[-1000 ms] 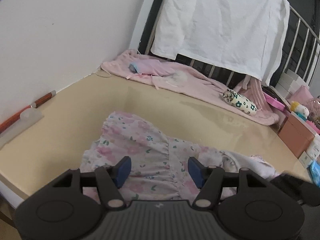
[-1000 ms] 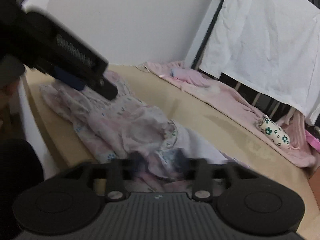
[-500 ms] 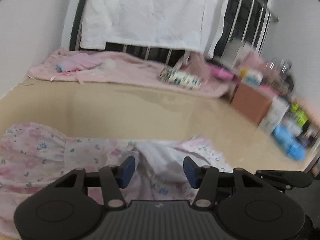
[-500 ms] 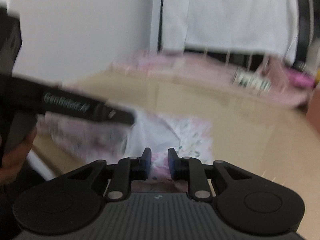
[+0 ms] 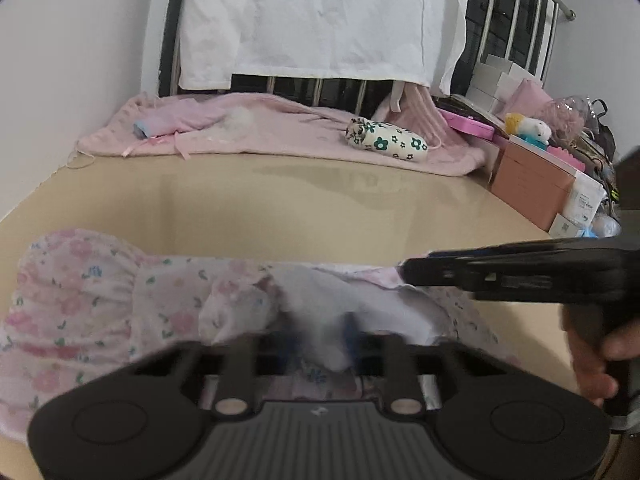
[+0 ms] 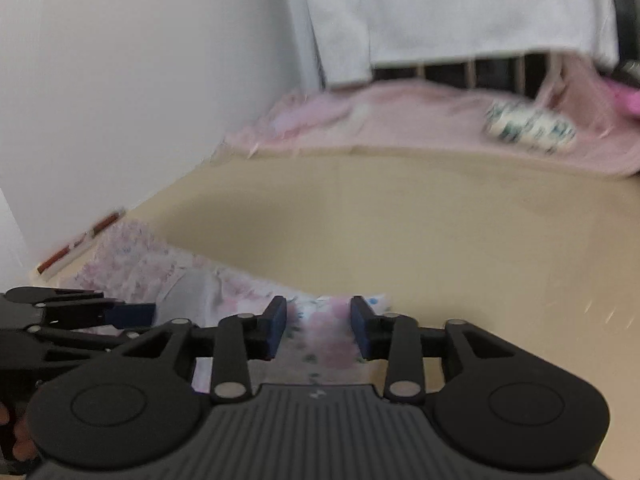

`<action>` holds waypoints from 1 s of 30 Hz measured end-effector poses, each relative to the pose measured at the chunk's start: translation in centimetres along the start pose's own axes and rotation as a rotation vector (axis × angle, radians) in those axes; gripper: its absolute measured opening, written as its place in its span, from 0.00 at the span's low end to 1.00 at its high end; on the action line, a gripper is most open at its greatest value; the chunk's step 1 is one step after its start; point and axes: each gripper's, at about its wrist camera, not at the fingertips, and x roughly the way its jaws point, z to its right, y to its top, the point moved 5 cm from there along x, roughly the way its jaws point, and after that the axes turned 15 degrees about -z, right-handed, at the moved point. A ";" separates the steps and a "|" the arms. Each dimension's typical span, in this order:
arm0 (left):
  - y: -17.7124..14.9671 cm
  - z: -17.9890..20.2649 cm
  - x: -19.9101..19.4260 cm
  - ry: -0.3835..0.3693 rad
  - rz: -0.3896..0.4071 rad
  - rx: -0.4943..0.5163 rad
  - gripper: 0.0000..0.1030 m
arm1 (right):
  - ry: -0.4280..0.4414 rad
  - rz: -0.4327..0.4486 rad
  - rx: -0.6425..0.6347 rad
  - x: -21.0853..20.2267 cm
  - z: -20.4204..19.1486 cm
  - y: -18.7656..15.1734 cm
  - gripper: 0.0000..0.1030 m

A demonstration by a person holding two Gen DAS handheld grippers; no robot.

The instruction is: Fold clothes

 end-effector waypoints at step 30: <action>8.7 4.3 7.6 -0.083 -0.369 0.683 0.07 | -0.198 0.047 0.040 -3.8 -3.6 -9.3 0.19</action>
